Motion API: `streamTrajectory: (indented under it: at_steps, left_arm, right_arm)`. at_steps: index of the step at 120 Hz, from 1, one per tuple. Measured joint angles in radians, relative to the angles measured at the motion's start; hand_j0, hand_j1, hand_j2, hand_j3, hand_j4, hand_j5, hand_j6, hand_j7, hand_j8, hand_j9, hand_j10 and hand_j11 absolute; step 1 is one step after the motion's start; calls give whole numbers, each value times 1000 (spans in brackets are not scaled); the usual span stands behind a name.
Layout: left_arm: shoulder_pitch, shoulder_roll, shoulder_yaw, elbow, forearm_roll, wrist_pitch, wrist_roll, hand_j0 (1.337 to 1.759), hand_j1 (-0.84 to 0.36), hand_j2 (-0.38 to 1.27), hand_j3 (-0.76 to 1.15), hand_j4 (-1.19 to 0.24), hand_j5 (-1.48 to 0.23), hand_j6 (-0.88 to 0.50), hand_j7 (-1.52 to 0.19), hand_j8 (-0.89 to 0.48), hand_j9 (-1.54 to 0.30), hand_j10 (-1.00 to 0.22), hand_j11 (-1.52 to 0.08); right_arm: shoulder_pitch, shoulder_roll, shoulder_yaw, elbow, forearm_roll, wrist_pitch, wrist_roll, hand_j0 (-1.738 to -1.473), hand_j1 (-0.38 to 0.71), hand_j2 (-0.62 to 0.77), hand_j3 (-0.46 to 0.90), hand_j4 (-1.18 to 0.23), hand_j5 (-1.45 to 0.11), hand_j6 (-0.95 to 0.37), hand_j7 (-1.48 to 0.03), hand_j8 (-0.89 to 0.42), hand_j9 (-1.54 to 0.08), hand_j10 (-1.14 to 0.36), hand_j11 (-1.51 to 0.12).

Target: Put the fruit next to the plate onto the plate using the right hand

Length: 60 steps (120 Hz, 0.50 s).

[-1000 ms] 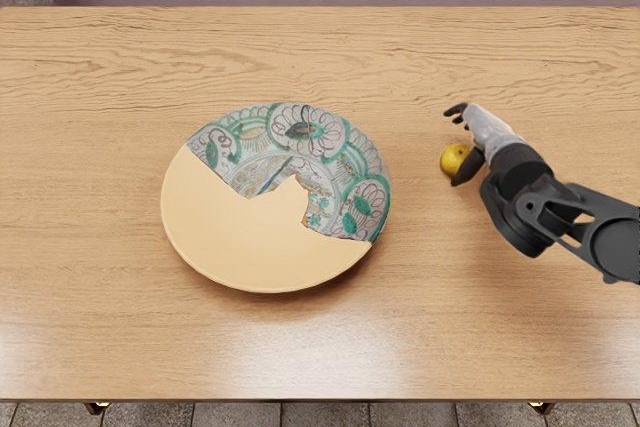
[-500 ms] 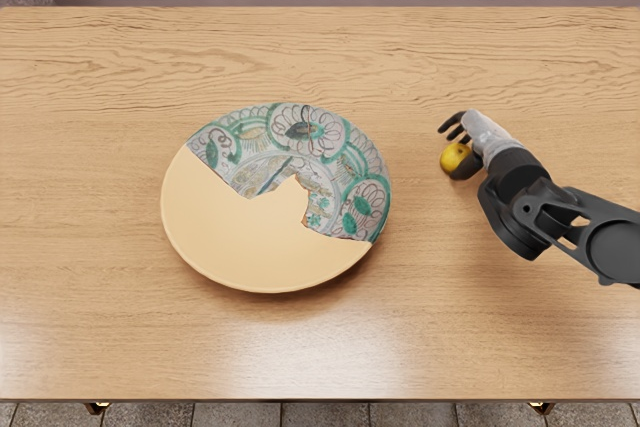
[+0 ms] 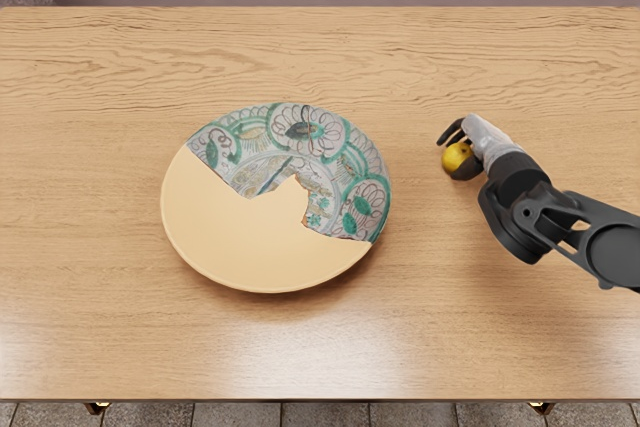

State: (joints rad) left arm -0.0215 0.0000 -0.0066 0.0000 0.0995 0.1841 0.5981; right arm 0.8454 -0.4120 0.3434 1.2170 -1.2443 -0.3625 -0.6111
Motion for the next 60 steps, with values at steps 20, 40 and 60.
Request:
streamTrajectory:
  at_steps: [20, 40, 60]
  left_arm:
    - [0, 0, 0, 0, 0, 0, 0, 1658, 349, 1, 0, -2, 0, -3, 0, -3, 0, -2, 0]
    - [0, 0, 0, 0, 0, 0, 0, 1658, 349, 1, 0, -2, 0, -3, 0, -3, 0, -2, 0]
    - [0, 0, 0, 0, 0, 0, 0, 1658, 349, 1, 0, -2, 0, -3, 0, -3, 0, -2, 0]
  right_arm:
    - [1, 1, 1, 0, 5, 0, 0, -1651, 260, 34, 1, -609, -762, -415, -774, -325, -785, -506, -790]
    - [15, 0, 10, 1, 24, 2, -1, -1654, 251, 194, 1, -633, -820, -493, -820, -390, -834, -566, -839]
    - [51, 0, 15, 1, 56, 5, -1, -1655, 249, 345, 0, -679, -895, -563, -886, -446, -903, -615, -907]
